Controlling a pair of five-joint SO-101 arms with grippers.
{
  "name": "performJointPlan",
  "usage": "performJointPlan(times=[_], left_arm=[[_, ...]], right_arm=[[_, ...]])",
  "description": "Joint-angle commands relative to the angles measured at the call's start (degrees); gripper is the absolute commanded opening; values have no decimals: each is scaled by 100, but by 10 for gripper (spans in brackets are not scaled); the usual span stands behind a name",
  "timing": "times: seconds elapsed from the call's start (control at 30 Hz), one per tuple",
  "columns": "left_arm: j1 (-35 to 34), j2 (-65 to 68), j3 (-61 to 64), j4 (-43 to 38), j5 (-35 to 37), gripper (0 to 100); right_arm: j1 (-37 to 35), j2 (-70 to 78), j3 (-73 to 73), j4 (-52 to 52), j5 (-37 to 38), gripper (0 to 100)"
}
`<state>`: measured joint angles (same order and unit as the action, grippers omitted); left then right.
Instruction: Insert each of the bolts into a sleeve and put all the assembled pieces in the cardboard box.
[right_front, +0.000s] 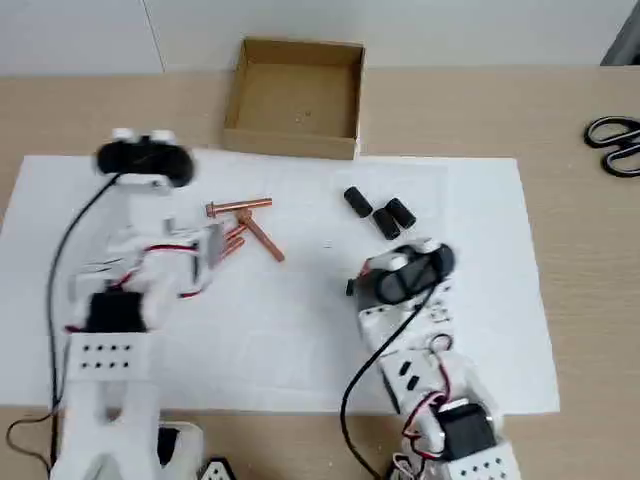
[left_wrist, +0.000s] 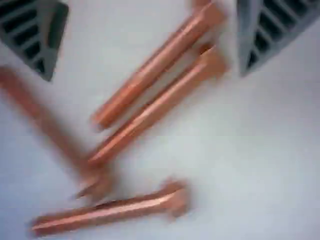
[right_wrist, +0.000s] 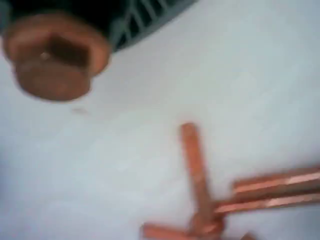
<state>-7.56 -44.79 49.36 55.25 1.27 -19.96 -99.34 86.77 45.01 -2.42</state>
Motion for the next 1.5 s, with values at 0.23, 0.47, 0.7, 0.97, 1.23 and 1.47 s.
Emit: performJointPlan(times=[0.23,0.47,0.7,0.97,1.23,1.47], left_arm=[[-1213,-70,-303,536,-299,228],[-1495,-70,-277,826,-299,228],[-1503,-70,-277,1064,-299,228],[-1503,-70,-277,1064,-299,228],[-1468,-62,-259,1064,-299,228],[-1468,-62,-259,1064,-299,228]], right_arm=[[251,3978,-4229,-664,0,13],[242,7459,-6848,-1552,0,13],[268,10343,-8985,-2580,-18,13],[268,13015,-10804,-3785,-9,16],[268,14958,-12352,-3697,-9,129],[268,15231,-12818,-3169,0,237]])
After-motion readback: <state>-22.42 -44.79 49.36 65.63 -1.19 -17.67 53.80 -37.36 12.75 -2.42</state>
